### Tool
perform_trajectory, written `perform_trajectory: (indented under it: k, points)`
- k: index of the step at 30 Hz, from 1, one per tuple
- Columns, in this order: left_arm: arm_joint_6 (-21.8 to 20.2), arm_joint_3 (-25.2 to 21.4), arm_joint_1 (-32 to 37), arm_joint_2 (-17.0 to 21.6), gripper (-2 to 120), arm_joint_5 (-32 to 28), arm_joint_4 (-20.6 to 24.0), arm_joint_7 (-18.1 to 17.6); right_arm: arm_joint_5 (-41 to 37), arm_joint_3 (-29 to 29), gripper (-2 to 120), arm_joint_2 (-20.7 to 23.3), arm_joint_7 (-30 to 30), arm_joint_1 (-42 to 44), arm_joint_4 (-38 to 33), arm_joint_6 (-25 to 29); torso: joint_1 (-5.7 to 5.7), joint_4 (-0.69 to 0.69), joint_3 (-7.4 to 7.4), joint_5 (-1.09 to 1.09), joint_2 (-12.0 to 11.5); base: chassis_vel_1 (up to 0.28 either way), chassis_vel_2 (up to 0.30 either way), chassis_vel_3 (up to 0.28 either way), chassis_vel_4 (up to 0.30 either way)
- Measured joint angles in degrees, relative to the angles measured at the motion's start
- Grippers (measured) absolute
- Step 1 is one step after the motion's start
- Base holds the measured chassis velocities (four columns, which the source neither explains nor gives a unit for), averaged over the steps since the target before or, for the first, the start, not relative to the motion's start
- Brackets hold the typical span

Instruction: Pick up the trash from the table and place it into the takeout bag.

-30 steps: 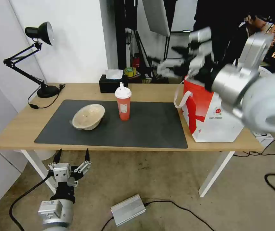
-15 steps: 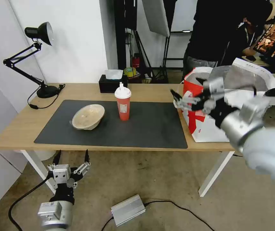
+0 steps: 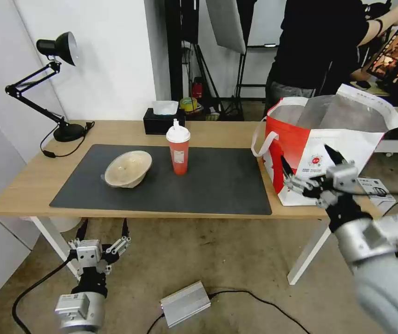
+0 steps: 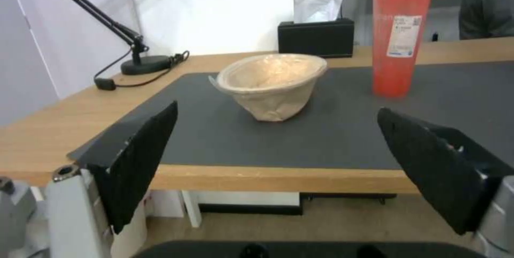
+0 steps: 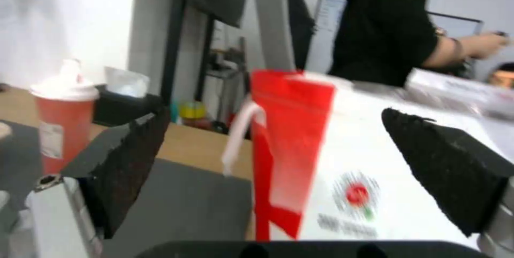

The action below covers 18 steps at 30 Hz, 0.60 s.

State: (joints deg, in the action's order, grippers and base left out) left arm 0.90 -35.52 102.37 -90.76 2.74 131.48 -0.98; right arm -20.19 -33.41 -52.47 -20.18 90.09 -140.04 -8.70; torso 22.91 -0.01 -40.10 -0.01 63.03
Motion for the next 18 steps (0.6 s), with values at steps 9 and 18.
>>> perform_trajectory:
  k: [9, 18]
  points:
    - [0.0, 0.0, -0.3, 0.3, 100, 0.0, -0.8, 0.0, 5.8, 1.5, 100, -8.0, -1.4, 6.8, 1.2, 5.5, 0.00, 0.00, 0.00, -0.01, 0.0, 0.000, 0.000, 0.000, 0.000]
    - [0.0, -0.1, -0.5, 0.6, 100, 0.0, -1.4, 0.0, 8.3, 5.0, 100, -10.6, -4.0, 7.8, 6.0, 9.8, 0.01, 0.01, 0.00, 0.00, 0.0, 0.000, 0.000, 0.000, 0.000]
